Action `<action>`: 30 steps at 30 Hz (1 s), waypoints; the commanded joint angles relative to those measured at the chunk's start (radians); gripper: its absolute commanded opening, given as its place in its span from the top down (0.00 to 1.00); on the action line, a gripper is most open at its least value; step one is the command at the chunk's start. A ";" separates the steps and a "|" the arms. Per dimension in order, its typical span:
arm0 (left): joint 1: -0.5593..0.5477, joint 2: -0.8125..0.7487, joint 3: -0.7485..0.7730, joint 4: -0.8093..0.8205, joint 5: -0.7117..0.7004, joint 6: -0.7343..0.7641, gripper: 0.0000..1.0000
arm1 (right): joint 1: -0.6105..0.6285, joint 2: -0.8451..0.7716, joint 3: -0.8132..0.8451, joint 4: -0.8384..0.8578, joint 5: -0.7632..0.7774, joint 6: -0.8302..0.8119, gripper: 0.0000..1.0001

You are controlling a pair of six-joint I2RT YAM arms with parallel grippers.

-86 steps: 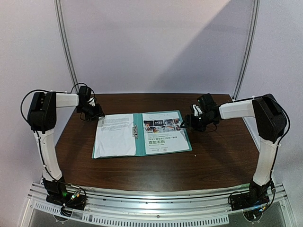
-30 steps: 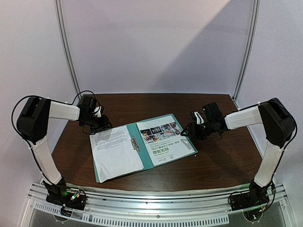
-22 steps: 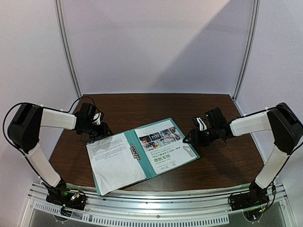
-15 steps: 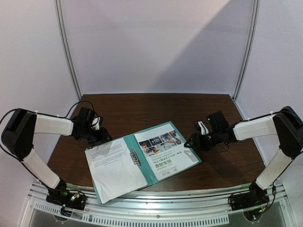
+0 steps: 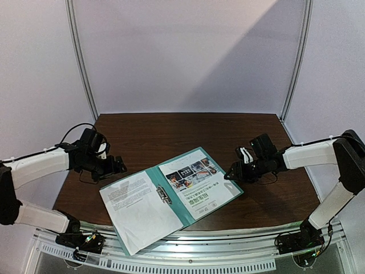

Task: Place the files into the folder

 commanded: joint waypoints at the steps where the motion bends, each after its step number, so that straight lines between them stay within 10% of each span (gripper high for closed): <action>1: -0.021 -0.081 0.017 -0.171 -0.029 -0.065 0.03 | 0.005 0.008 0.019 -0.061 0.041 -0.021 0.37; 30: -0.451 -0.319 -0.191 -0.441 0.130 -0.460 0.18 | 0.006 -0.002 0.053 -0.070 0.053 -0.038 0.30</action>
